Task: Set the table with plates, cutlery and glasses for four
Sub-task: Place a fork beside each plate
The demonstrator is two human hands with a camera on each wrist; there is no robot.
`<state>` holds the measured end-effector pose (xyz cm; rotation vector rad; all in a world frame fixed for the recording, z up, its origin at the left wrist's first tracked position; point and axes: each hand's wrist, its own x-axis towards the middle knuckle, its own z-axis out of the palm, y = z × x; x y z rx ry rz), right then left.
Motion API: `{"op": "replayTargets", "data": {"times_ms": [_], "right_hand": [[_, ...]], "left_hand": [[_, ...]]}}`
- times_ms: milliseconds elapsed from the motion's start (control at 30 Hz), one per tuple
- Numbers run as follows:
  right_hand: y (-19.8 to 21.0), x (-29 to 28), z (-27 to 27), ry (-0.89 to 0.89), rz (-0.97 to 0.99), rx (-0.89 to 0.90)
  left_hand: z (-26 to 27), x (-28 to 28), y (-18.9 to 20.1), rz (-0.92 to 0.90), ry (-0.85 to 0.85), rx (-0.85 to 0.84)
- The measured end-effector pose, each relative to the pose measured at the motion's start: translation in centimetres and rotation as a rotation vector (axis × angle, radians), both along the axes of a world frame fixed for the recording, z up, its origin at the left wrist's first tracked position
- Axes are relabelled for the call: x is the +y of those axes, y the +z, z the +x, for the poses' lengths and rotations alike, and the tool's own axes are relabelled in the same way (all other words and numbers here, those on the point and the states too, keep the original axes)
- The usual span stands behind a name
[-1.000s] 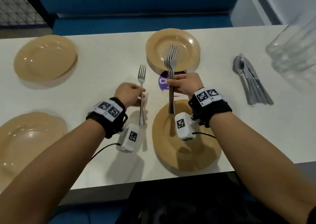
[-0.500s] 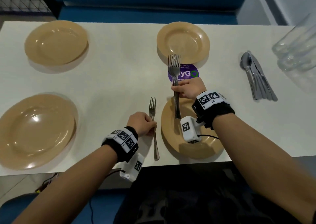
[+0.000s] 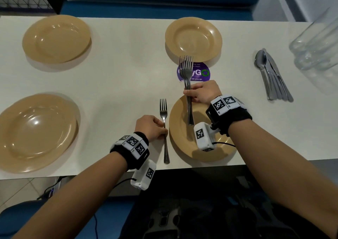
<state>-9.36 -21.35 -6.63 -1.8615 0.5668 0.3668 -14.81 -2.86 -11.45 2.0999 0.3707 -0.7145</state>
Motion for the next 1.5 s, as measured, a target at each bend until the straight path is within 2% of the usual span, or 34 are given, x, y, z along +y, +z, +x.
{"op": "replayTargets", "data": {"times_ms": [800,1300,1500], "right_hand": [[0.1,0.2,-0.3,0.063,-0.048,0.013],[-0.1,0.5,-0.4,0.06,-0.002,0.04],[0.0,1.1,0.0,0.069,0.014,0.024]], "left_hand": [[-0.3,0.4,0.6,-0.055,0.078,0.0],[-0.3,0.7,0.5,-0.072,0.074,0.029],[1.2,1.2,1.2,-0.062,0.152,-0.08]]}}
